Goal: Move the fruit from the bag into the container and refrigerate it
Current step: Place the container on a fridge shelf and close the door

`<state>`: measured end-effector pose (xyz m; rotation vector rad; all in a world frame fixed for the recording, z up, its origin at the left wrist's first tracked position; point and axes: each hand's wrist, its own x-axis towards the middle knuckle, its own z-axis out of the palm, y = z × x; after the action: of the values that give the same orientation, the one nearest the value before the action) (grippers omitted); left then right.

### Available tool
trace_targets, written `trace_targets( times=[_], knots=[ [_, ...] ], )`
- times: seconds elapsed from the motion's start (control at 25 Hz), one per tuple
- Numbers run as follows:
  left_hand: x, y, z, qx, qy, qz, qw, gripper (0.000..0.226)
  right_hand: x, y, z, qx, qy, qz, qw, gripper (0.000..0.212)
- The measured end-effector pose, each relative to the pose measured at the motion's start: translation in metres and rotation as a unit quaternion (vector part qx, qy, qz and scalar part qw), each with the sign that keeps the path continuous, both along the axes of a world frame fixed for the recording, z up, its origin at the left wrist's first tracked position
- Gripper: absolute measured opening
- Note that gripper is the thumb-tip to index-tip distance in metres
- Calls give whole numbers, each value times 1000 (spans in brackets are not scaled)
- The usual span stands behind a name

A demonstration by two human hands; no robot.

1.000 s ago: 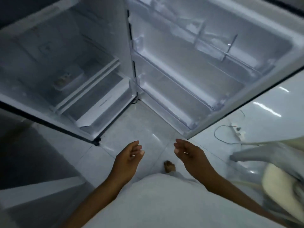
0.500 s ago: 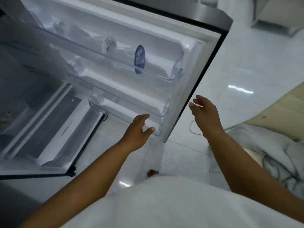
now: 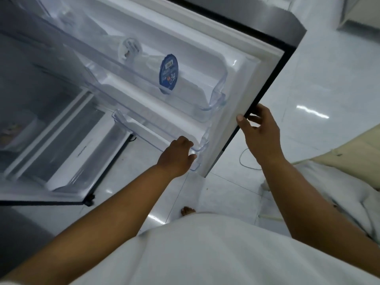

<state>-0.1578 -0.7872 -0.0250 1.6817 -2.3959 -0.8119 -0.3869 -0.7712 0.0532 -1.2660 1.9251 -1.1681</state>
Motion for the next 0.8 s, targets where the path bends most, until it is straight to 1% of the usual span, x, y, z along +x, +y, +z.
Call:
trace_targets(
  times=[0.12, 0.24, 0.4, 0.48, 0.56, 0.64, 0.72, 0.8],
  knots=[
    [17, 18, -2, -33, 16, 45, 998, 33, 6, 21, -4, -11, 36, 30, 999, 50],
    [46, 42, -6, -43, 13, 77, 996, 28, 21, 46, -6, -34, 68, 99, 992, 47],
    [100, 81, -9, -56, 14, 109, 992, 22, 57, 76, 1, -57, 116, 207, 970, 45],
    [130, 102, -9, -60, 11, 127, 990, 20, 80, 84, 8, -89, 149, 249, 953, 43],
    [161, 120, -8, -68, 12, 152, 986, 15, 108, 89, 15, -134, 177, 287, 932, 48],
    [191, 138, -7, -74, 16, 187, 980, 12, 141, 93, 26, -163, 171, 320, 918, 56],
    [220, 159, -7, -67, 30, 239, 968, 18, 179, 96, 40, -190, 143, 357, 903, 69],
    [241, 183, -7, -50, 44, 288, 955, 33, 219, 94, 57, -236, 120, 398, 878, 82]
  ],
)
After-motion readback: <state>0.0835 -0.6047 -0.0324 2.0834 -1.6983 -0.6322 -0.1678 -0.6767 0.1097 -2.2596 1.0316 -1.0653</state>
